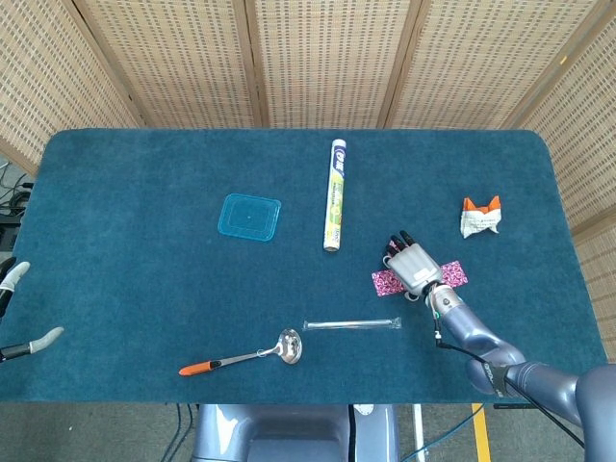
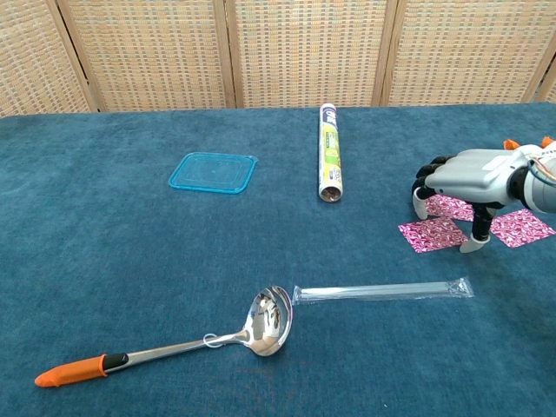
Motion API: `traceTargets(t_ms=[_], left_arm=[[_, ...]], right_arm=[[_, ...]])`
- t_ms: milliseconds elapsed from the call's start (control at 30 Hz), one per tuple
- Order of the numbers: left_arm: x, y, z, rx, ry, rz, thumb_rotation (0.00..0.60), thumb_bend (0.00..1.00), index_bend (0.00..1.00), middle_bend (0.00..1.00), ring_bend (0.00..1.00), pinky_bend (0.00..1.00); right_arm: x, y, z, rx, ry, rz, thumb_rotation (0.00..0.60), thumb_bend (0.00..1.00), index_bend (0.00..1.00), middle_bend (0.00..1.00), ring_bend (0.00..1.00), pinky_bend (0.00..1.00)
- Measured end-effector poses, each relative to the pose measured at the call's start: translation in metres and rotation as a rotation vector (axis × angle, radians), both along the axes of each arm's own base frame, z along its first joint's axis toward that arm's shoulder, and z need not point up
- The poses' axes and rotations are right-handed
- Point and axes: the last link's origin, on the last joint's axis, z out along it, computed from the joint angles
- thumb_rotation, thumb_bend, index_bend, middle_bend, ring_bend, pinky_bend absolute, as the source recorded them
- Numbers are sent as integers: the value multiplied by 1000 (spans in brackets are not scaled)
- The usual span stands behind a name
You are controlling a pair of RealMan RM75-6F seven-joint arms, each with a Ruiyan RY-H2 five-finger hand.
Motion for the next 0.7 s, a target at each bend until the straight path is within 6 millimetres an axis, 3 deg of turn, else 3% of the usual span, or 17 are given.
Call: traceTargets(t_ms=[700], left_arm=[[-2,-1,1,2,-1,4,202,0,23,0,0,0]], right_arm=[[-2,2,-1,-3,-8,-4,600,208,370,201,0,0]])
